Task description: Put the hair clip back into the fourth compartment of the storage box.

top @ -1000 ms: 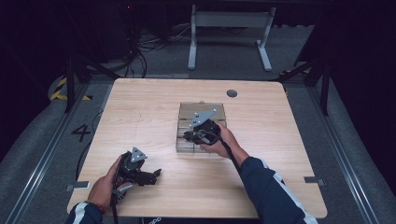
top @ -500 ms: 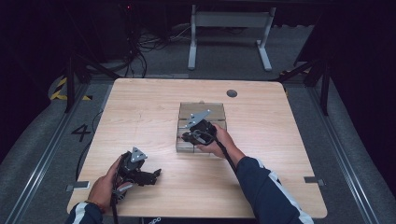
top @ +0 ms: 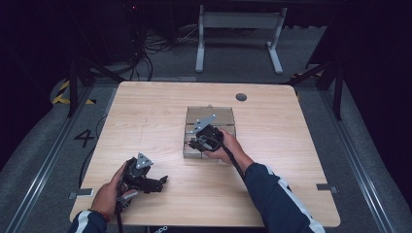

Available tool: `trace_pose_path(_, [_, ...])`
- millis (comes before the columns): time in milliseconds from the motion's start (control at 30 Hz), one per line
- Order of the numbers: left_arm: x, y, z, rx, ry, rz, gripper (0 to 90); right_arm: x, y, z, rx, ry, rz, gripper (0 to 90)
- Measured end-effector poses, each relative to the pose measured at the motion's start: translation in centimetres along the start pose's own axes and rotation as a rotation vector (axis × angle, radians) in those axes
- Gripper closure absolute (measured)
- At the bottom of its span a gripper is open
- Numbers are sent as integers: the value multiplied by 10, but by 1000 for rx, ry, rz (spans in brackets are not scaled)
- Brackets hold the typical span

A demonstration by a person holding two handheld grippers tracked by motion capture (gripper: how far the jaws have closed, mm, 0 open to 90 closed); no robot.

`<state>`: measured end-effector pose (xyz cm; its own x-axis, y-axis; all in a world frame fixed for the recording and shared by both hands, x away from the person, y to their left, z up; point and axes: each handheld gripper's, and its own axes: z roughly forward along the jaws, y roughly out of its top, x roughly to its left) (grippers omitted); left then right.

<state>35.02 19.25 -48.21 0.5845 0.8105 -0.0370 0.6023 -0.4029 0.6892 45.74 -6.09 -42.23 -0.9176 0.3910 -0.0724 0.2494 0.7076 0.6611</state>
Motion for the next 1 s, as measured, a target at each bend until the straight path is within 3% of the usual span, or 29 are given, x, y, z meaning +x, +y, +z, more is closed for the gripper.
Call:
trace_pose_path(767, [0,0,0,5,-3,2,1,0,0,-3,7,-9,13,818])
trace_pose_path(933, [0,0,0,5,-3,1,1,2,-3,-8,6,-22,11,792])
trace_pose_path(967, [0,0,0,5,-3,2,1,2,-5,-11,2,-51,6,772])
trace_pose_path(1000, [0,0,0,5,-3,2,1,2,-5,-11,2,-51,6,772])
